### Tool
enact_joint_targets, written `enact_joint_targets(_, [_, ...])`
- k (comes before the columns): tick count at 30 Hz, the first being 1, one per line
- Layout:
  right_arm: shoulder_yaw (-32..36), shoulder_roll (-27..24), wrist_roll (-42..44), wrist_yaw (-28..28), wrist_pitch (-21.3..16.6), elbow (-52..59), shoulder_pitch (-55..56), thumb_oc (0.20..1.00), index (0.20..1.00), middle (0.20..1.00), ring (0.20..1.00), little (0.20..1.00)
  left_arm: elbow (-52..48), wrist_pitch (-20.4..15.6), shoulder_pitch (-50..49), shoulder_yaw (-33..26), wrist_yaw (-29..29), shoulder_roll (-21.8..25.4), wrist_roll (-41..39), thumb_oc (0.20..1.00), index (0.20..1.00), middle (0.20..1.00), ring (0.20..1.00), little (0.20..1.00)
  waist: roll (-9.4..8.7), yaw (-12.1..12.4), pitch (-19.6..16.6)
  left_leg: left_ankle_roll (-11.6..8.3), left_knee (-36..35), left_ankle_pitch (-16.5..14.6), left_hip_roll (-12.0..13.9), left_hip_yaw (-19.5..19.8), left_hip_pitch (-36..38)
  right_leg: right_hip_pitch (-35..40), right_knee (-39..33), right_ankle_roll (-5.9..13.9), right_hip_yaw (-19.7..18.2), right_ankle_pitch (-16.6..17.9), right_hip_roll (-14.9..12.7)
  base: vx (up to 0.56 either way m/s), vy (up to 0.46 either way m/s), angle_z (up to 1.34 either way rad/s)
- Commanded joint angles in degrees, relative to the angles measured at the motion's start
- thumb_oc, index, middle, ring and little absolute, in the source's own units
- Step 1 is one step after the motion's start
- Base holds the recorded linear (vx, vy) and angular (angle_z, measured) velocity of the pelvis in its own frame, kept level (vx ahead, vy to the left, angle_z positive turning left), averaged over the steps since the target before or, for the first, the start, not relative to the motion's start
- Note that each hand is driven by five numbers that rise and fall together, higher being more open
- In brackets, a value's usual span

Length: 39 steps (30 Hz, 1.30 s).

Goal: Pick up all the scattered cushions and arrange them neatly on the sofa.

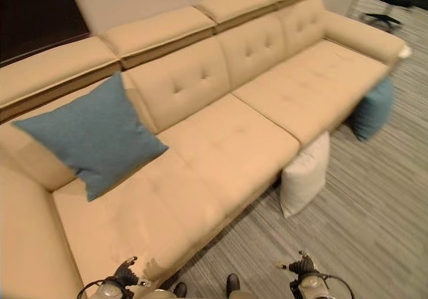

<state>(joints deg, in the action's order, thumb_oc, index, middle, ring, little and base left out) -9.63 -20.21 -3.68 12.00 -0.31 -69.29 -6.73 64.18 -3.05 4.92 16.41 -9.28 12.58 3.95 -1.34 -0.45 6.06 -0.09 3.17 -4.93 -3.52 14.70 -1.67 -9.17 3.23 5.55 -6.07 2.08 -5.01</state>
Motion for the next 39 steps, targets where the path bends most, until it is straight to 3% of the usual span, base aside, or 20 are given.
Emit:
enact_joint_targets(1, [-0.67, 0.07, 0.01, 1.26, 0.53, 0.64, -1.04, 1.0, 1.0, 1.0, 1.0, 1.0, -1.17, -0.36, 1.17, -0.34, -1.6, 1.61, 1.41, 1.0, 1.0, 1.0, 1.0, 1.0, -0.7, 1.38, 2.27, -0.04, 1.73, -2.85, -2.88, -1.43, 1.7, -5.49, -0.55, 6.31, 3.83, 8.03, -1.45, -0.23, 0.091, -1.24])
enact_joint_targets(2, [-0.97, 0.68, -0.24, 1.64, 0.55, 0.44, -1.29, 1.0, 1.0, 1.0, 1.0, 1.0, -1.02, -0.42, 1.75, -0.34, -1.93, 2.03, 1.57, 1.0, 1.0, 1.0, 1.0, 1.0, -0.77, 1.44, 3.17, 0.25, 1.38, -2.47, -2.83, -2.85, 1.25, -6.97, -1.32, 6.97, 4.78, 9.47, -1.95, -0.37, 0.093, -1.15])
enact_joint_targets(3, [-1.47, 0.87, -1.26, 1.98, 0.49, -0.15, -1.12, 1.0, 1.0, 1.0, 1.0, 1.0, -0.82, -0.33, 1.83, -1.04, -1.92, 2.73, 0.99, 1.0, 1.0, 1.0, 1.0, 1.0, -0.05, 3.29, 4.32, 0.49, 1.03, -1.54, -1.26, -7.15, 0.05, -6.69, -2.26, 5.81, 14.44, 7.36, -3.41, -0.47, 0.114, -0.95])
enact_joint_targets(4, [-1.64, 0.88, -1.6, 1.93, 0.44, -0.58, -0.76, 1.0, 1.0, 1.0, 1.0, 1.0, -0.66, -0.14, 1.28, -1.35, -1.88, 2.87, 1.05, 1.0, 1.0, 1.0, 1.0, 1.0, 0.25, 3.97, 4.49, 0.61, 0.54, -0.73, -0.69, -8.81, -0.24, -5.69, -1.37, 4.91, 18.68, 5.85, -4.42, -0.34, 0.078, -1.28])
enact_joint_targets(8, [-1.88, 0.79, -2.02, 1.76, 0.3, -1.57, 0.52, 1.0, 1.0, 1.0, 1.0, 1.0, 0.54, 0.38, -0.9, -2.43, -1.63, 3.02, 1.46, 1.0, 1.0, 1.0, 1.0, 1.0, 0.34, 4.97, 3.71, 1.77, -1.36, 1.49, 0.63, -12.62, -0.44, -3.43, 5.13, 3.07, 21.31, 2.3, -4.05, -0.22, -0.015, -1.77])
enact_joint_targets(9, [-1.46, 0.58, -1.7, 1.82, 0.12, -1.62, 1.23, 1.0, 1.0, 1.0, 1.0, 1.0, 1.46, 0.73, -2.19, -3.25, -1.42, 3.11, 1.98, 1.0, 1.0, 1.0, 1.0, 1.0, 0.22, 5.95, 2.51, 1.99, -2.72, 2.23, 1.54, -15.31, -0.09, 0.72, 5.96, 2.55, 21.42, -0.6, -3.14, -0.15, -0.055, -0.85])
enact_joint_targets(14, [-1.61, 0.91, -1.16, 2.61, 0.33, -1.09, 0.68, 1.0, 1.0, 1.0, 1.0, 1.0, 1.51, 0.91, -2.34, -3.84, -1.66, 3.05, 1.32, 1.0, 1.0, 1.0, 1.0, 1.0, -0.37, 9.52, 1.5, 0.6, -3.64, 3.29, 3.4, -22.0, -1.66, 5.46, 2.54, 3.52, 27.47, -1.5, -4.41, -0.14, -0.137, -1.21])
enact_joint_targets(17, [-2.24, 0.86, -1.02, 2.98, 0.37, -0.76, -0.02, 1.0, 1.0, 1.0, 1.0, 1.0, 0.69, 0.69, -1.69, -3.81, -2.02, 2.76, 0.97, 1.0, 1.0, 1.0, 1.0, 1.0, -0.44, 8.99, 1.01, -0.59, -2.71, 2.95, 5.15, -23.73, -1.24, 5.18, -0.44, 3.51, 25.22, -0.79, -3.24, 0.08, -0.252, -1.08])
enact_joint_targets(21, [-1.49, 0.43, 0.87, 3.66, -0.03, -0.37, 0.43, 1.0, 1.0, 1.0, 1.0, 1.0, -2.26, 0.51, -0.28, -1.31, -1.72, 1.8, 0.93, 1.0, 1.0, 1.0, 1.0, 1.0, -0.48, 7.08, 3.17, -1.93, 9.39, 1.97, 8.25, -24.14, -3.81, 7.88, -3.69, 1.62, 22.62, -1.78, -0.94, 0.08, -0.245, -0.23])
enact_joint_targets(23, [-0.4, 0.47, 2.18, 4.19, 0.08, -0.25, 0.99, 1.0, 1.0, 1.0, 1.0, 1.0, -3.4, 0.66, 0.05, -0.3, -1.95, 1.38, 0.57, 1.0, 1.0, 1.0, 1.0, 1.0, -0.67, 6.93, 4.05, -2.15, 15.35, 3.85, 8.32, -22.54, -6.18, 9.06, -3.75, 0.46, 22.01, -2.05, -0.39, 0.1, -0.167, -0.28])
enact_joint_targets(24, [0.13, 0.78, 3.18, 4.45, 0.1, -0.01, 1.41, 1.0, 1.0, 1.0, 1.0, 1.0, -4.1, 0.68, 0.35, 0.94, -1.93, 1.13, 0.51, 1.0, 1.0, 1.0, 1.0, 1.0, -0.91, 7.24, 4.71, -1.57, 16.38, 2.98, 4.96, -19.12, -8.56, 10.09, -4.29, 0.07, 20.6, -2.1, 0.24, 0.08, -0.057, -0.22])
enact_joint_targets(25, [0.14, 0.8, 3.18, 4.45, 0.1, -0.01, 1.39, 1.0, 1.0, 1.0, 1.0, 1.0, -4.1, 0.68, 0.37, 0.94, -1.93, 1.15, 0.51, 1.0, 1.0, 1.0, 1.0, 1.0, -1.02, 7.16, 4.57, -1.54, 16.18, 3.22, 4.84, -19.08, -8.71, 9.89, -4.3, 0.08, 20.66, -2.03, 0.13, 0.23, -0.111, -0.41])
enact_joint_targets(26, [0.44, 0.91, 3.25, 5.08, -0.03, -0.04, 2.0, 1.0, 1.0, 1.0, 1.0, 1.0, -4.41, 0.73, 0.62, 1.81, -1.78, 1.03, 0.72, 1.0, 1.0, 1.0, 1.0, 1.0, -1.32, 7.79, 4.48, -0.83, 12.98, 1.77, 1.22, -17.28, -10.69, 11.34, -5.4, 0.54, 19.06, -2.11, 0.85, 0.15, -0.055, -0.49])
enact_joint_targets(27, [0.45, 0.92, 3.25, 5.08, -0.03, -0.03, 1.99, 1.0, 1.0, 1.0, 1.0, 1.0, -4.41, 0.73, 0.64, 1.81, -1.78, 1.04, 0.72, 1.0, 1.0, 1.0, 1.0, 1.0, -1.41, 7.74, 4.36, -0.82, 12.73, 2.03, 1.13, -17.27, -10.78, 11.16, -5.41, 0.55, 19.1, -2.06, 0.77, 0.33, -0.079, -0.45])
enact_joint_targets(28, [0.56, 0.86, 2.99, 5.49, 0.07, -0.43, 2.4, 1.0, 1.0, 1.0, 1.0, 1.0, -4.05, 0.73, 0.8, 2.22, -1.5, 0.67, 1.02, 1.0, 1.0, 1.0, 1.0, 1.0, -0.91, 8.24, 3.67, -0.74, 7.66, 5.31, -0.74, -16.6, -12.43, 12.56, -6.58, 0.83, 17.79, -2.48, 2.49, 0.27, -0.038, -0.32])
enact_joint_targets(31, [0.29, 0.85, 2.93, 5.67, 0.38, -1.25, 2.45, 1.0, 1.0, 1.0, 1.0, 1.0, -3.34, 0.69, 1.0, 2.81, -1.08, 0.57, 1.92, 1.0, 1.0, 1.0, 1.0, 1.0, -0.03, 9.39, 3.19, -1.75, 1.95, 10.8, -1.42, -17.44, -15.85, 15.01, -7.63, 0.49, 14.76, -3.44, 5.55, 0.3, -0.035, -0.59])
enact_joint_targets(36, [0.1, 1.95, 1.43, 5.12, 0.65, -1.82, 3.97, 1.0, 1.0, 1.0, 1.0, 1.0, -3.14, 0.97, -0.05, 1.6, -0.97, 1.12, 1.49, 1.0, 1.0, 1.0, 1.0, 1.0, -0.66, 10.27, 1.33, 0.95, 0.32, 9.39, -1.44, -16.77, -12.73, 16.17, -2.65, 0.61, 12.71, -6.13, 5.47, 0.27, 0.049, -0.79])
enact_joint_targets(37, [0.18, 2.65, 1.0, 4.71, 0.72, -2.15, 3.99, 1.0, 1.0, 1.0, 1.0, 1.0, -3.41, 1.31, -0.2, 0.78, -1.09, 1.75, 1.27, 1.0, 1.0, 1.0, 1.0, 1.0, -1.45, 10.4, 1.32, 2.07, 0.08, 7.77, -1.33, -17.54, -9.96, 13.79, 6.16, 3.33, 12.76, -4.51, 4.53, 0.27, 0.069, -0.92])
enact_joint_targets(38, [0.18, 2.64, 0.99, 4.71, 0.72, -2.15, 3.98, 1.0, 1.0, 1.0, 1.0, 1.0, -3.41, 1.31, -0.19, 0.78, -1.09, 1.74, 1.27, 1.0, 1.0, 1.0, 1.0, 1.0, -1.38, 10.47, 1.13, 2.03, 0.07, 7.86, -1.2, -17.58, -10.2, 13.55, 6.1, 3.29, 12.7, -4.34, 4.64, 0.25, 0.067, -0.97])
enact_joint_targets(39, [0.03, 2.73, 0.75, 4.41, 0.85, -1.99, 3.81, 1.0, 1.0, 1.0, 1.0, 1.0, -3.97, 1.35, -0.3, 0.63, -1.16, 2.09, 1.16, 1.0, 1.0, 1.0, 1.0, 1.0, -1.47, 9.71, 1.88, 2.8, 0.27, 6.83, -1.03, -17.67, -8.5, 10.03, 13.48, 5.65, 12.51, -1.11, 3.98, 0.07, 0.022, -0.75])
